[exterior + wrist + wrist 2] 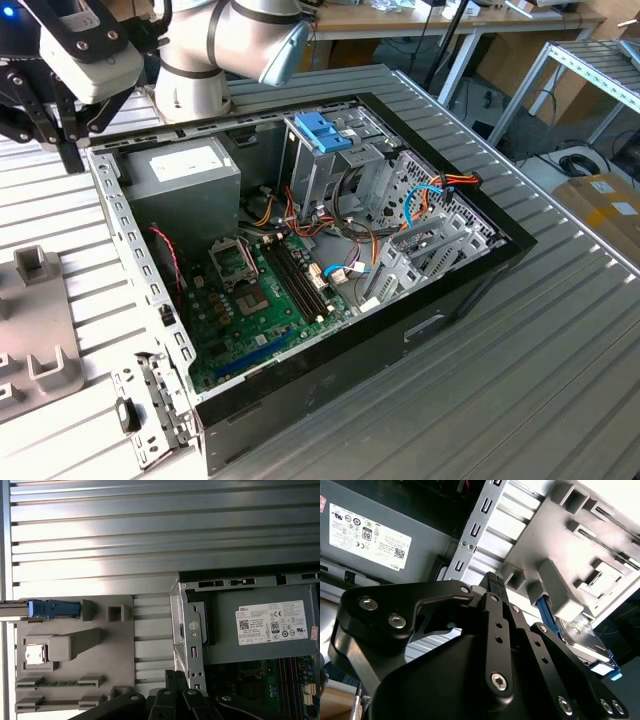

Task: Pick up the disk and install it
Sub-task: 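Reach for the disk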

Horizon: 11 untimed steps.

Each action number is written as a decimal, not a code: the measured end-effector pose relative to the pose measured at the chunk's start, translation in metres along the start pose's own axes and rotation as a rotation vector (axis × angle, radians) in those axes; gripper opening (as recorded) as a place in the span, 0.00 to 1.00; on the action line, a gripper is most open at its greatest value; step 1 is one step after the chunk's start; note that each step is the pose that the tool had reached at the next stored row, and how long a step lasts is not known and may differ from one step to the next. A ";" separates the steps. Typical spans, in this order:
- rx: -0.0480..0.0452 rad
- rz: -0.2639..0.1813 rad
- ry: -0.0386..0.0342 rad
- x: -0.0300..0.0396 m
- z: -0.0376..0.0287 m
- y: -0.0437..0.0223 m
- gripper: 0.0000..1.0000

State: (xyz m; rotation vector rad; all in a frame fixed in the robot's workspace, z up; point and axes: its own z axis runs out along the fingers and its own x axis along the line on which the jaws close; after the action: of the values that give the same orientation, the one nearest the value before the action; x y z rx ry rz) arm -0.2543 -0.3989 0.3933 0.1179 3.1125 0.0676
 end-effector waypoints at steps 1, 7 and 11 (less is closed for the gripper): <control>0.0000 0.000 0.0000 0.0011 0.0000 -0.0001 0.10; 0.0000 0.000 0.0000 0.0062 -0.0002 -0.0005 0.10; 0.0000 0.000 0.0000 0.0100 -0.0003 -0.0008 0.10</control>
State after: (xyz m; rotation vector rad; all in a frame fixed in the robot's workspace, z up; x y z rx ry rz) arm -0.2644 -0.3989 0.3933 0.1180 3.1125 0.0676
